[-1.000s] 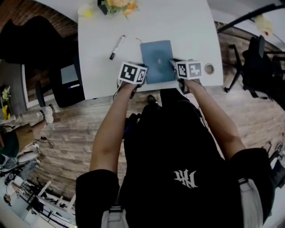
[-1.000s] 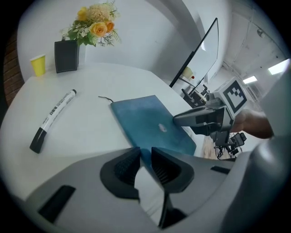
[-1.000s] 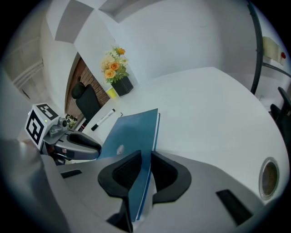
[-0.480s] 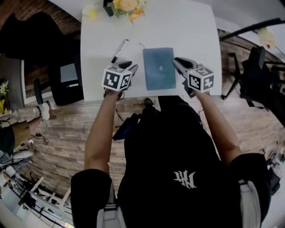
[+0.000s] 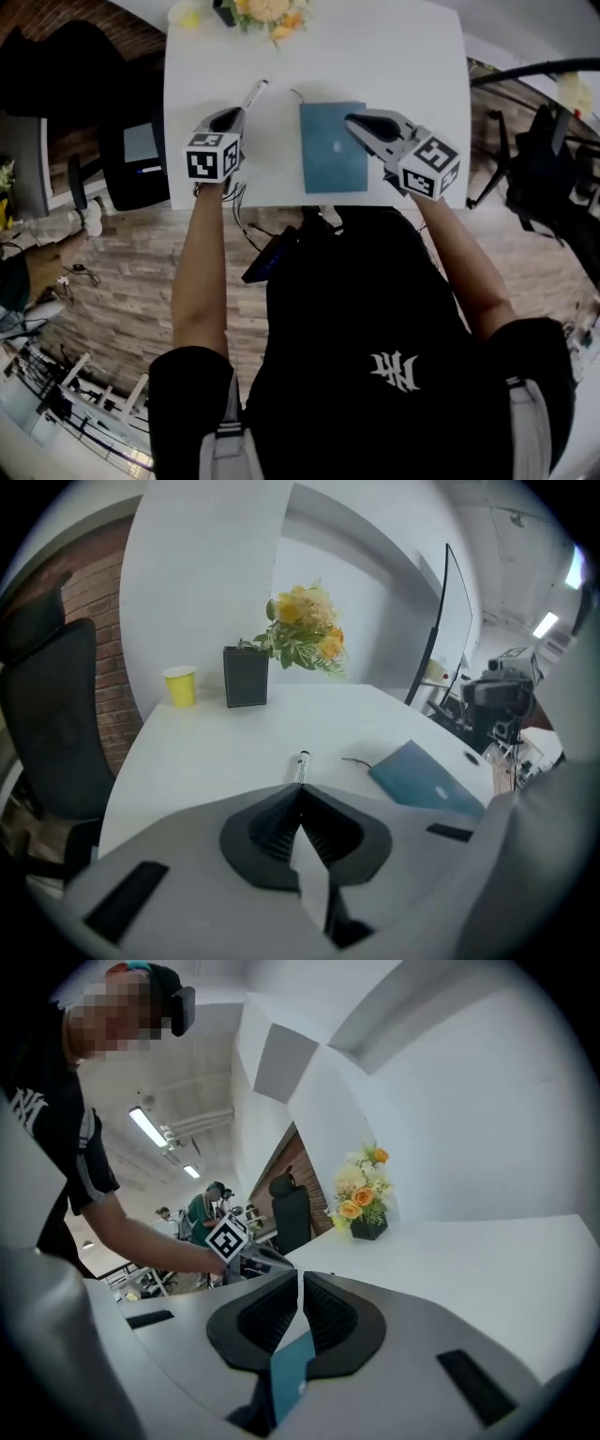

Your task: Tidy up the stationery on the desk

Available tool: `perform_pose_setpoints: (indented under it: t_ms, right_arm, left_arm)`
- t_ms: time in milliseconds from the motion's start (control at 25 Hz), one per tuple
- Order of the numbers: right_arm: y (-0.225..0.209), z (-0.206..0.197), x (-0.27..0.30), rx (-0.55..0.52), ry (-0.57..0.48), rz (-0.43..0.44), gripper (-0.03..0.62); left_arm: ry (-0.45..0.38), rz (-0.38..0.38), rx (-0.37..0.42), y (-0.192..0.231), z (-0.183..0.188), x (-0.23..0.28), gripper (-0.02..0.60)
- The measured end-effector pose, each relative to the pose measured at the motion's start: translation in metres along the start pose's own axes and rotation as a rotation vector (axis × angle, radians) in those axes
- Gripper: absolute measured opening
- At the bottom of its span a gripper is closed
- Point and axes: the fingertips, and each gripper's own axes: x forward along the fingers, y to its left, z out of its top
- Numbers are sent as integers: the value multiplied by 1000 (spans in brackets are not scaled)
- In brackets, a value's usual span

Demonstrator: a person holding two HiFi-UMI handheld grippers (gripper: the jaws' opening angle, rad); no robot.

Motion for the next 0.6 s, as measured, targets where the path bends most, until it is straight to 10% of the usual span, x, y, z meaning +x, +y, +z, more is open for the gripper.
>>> perform_pose_setpoints:
  t_ms: [600]
  right_arm:
    - [-20, 0, -6, 49, -39, 93, 81]
  left_arm:
    - [217, 33, 212, 2, -16, 29, 109]
